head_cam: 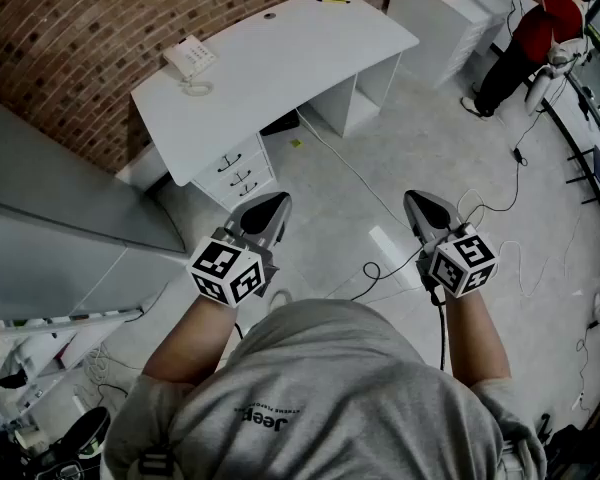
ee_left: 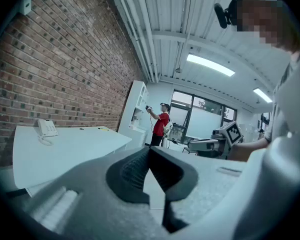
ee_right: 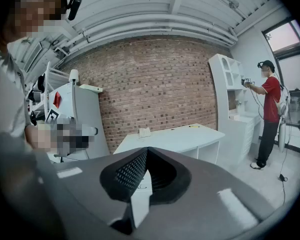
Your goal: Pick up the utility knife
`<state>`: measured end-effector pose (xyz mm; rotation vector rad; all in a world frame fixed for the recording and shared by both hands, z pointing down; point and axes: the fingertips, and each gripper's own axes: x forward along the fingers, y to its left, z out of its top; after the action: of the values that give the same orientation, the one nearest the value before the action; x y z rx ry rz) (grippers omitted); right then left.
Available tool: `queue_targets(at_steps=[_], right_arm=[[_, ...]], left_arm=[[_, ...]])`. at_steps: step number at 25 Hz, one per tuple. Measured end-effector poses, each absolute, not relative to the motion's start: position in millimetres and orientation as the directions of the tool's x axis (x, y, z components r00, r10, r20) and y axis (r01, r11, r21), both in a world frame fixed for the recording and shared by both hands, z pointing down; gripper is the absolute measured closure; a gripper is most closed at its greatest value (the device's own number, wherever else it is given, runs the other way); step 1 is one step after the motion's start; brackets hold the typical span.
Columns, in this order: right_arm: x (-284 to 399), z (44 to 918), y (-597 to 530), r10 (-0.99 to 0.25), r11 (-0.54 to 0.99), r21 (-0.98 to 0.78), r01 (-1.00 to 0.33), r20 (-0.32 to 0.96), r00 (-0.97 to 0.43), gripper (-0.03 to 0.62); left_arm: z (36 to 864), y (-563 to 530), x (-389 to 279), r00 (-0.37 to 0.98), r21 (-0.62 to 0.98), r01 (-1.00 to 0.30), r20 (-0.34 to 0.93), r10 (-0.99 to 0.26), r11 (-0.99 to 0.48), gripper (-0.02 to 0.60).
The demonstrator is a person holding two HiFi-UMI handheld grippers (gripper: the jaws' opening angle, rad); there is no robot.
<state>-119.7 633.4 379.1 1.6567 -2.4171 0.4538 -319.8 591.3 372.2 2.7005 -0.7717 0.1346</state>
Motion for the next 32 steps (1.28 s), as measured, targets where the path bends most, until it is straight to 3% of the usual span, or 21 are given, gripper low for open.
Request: queue_targets(at_steps=[16,32], right_arm=[[-103,371,643,-0.878,0.337,-0.159,-0.928,0.303,-0.371,0.585],[-19,351,652,-0.876,0.378,-0.127,-0.917,0.273,-0.398,0.585]], left_arm=[[365,599,-299,0.846,0.269,-0.532,0.173,-0.503,-0.803,0.581],[345,620,-214,0.832,0.236,-0.555,0.129,-0.540,-0.798,0.581]])
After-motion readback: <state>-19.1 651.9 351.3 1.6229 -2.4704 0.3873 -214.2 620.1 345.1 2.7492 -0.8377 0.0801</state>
